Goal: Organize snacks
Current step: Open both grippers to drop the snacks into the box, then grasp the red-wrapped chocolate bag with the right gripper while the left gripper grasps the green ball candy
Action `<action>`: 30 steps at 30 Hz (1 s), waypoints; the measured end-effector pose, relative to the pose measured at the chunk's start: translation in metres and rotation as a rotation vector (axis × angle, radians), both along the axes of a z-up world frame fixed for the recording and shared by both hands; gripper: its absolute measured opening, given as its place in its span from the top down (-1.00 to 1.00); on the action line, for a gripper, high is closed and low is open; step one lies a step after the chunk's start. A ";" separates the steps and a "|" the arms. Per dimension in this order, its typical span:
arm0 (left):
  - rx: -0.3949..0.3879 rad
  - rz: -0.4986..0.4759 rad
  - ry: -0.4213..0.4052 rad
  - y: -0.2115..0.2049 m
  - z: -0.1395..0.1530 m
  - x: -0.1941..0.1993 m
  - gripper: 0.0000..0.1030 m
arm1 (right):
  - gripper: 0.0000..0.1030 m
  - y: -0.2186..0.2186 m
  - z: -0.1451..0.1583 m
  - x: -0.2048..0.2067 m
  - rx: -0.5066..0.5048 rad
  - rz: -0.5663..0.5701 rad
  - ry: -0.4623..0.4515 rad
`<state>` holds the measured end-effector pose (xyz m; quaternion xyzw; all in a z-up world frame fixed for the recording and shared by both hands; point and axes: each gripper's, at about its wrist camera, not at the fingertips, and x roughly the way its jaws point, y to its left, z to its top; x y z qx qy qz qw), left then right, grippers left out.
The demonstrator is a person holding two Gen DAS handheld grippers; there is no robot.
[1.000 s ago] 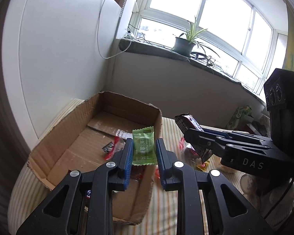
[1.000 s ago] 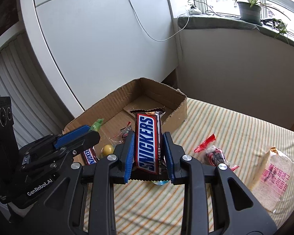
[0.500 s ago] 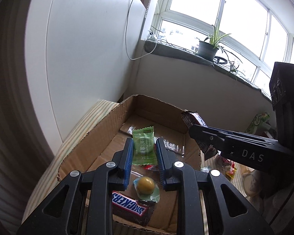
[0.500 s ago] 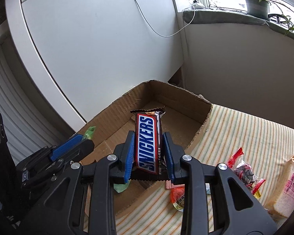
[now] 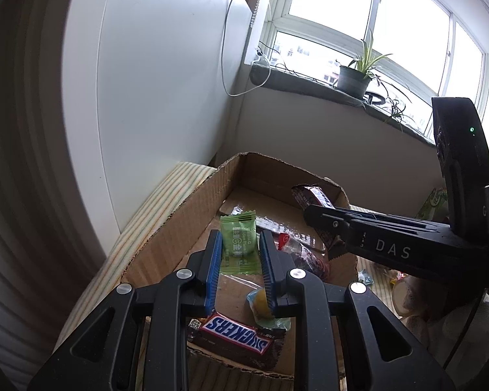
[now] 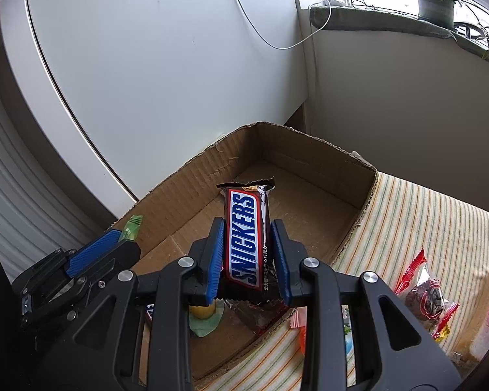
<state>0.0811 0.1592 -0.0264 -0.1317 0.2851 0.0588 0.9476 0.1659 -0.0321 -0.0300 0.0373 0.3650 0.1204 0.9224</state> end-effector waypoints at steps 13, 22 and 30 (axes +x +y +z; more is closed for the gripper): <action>0.013 0.010 0.014 -0.002 -0.002 0.001 0.42 | -0.03 -0.004 0.007 -0.006 -0.018 -0.020 -0.034; 0.001 0.003 -0.010 -0.008 0.005 -0.003 0.42 | -0.03 -0.017 0.022 -0.024 -0.032 -0.021 -0.068; 0.003 -0.044 -0.033 -0.028 0.012 -0.008 0.42 | -0.03 -0.039 0.036 -0.050 -0.049 -0.030 -0.095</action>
